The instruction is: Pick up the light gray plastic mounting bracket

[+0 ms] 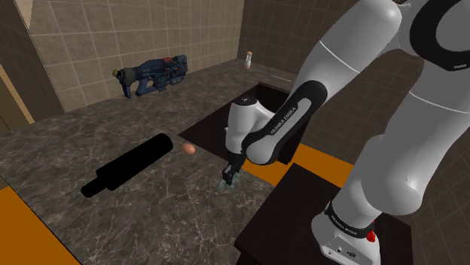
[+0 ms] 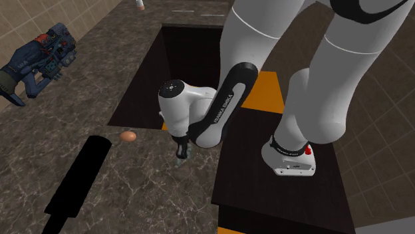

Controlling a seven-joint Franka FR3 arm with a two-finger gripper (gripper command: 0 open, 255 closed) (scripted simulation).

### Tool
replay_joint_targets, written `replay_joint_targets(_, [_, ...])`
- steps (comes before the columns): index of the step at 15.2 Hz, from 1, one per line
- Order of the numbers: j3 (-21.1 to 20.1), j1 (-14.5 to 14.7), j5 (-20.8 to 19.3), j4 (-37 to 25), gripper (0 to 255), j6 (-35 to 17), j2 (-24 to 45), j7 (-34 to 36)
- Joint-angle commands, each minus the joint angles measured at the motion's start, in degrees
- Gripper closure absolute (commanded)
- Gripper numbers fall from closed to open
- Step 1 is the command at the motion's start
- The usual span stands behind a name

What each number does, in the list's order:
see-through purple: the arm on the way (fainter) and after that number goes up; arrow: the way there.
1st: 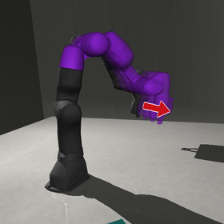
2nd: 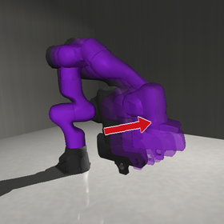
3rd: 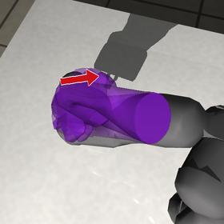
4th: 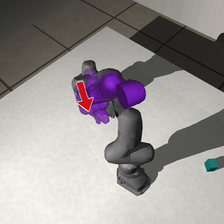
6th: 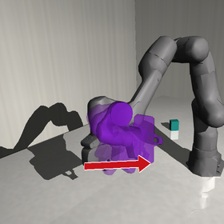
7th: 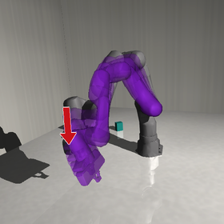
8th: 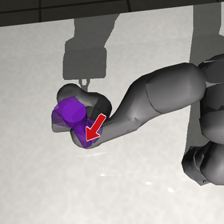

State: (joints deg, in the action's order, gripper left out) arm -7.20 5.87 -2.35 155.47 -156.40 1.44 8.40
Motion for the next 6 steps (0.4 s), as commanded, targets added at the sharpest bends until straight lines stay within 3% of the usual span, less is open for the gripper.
replay_joint_targets(1, [-0.1,0.1,0.7,0.1,255,1.8,-1.9,-0.5])
replay_joint_targets(6, [-0.2,0.2,1.7,0.0,255,4.8,-4.9,-1.2])
